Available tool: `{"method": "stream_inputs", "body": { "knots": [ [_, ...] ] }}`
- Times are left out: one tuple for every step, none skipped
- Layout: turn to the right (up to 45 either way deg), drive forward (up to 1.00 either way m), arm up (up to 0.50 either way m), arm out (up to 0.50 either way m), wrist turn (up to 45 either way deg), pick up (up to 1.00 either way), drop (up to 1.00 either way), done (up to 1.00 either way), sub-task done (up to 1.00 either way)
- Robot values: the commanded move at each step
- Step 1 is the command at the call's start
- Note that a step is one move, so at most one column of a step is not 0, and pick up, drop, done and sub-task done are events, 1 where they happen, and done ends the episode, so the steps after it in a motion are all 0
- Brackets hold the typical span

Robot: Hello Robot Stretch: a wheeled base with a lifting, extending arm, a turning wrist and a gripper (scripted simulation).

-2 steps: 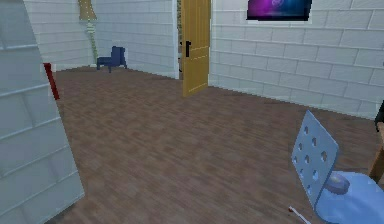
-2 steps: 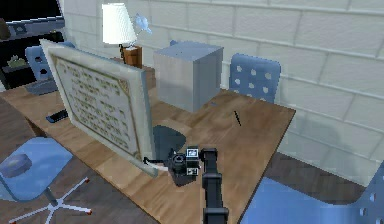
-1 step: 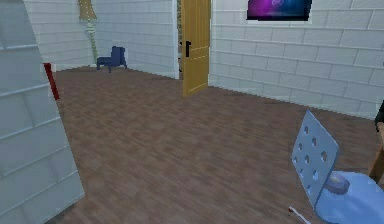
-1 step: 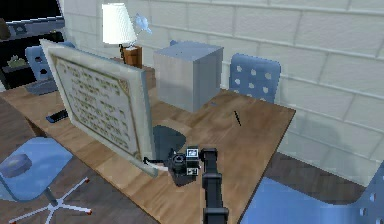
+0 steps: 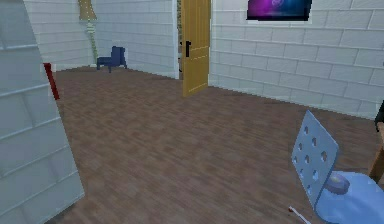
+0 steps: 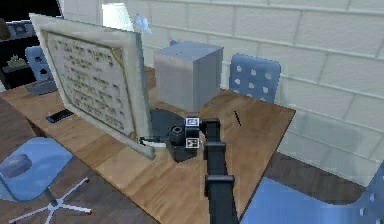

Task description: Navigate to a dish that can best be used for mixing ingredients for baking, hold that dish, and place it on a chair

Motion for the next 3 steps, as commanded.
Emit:
{"method": "stream_inputs", "body": {
  "knots": [
    [0.0, 0.0, 0.16, 0.0, 0.0, 0.0, 0.0, 0.0, 0.0],
    [0.0, 0.0, 0.0, 0.0, -45.0, 0.0, 0.0, 0.0, 0.0],
    [0.0, 0.0, 0.0, 0.0, -45.0, 0.0, 0.0, 0.0, 0.0]
  ]
}}
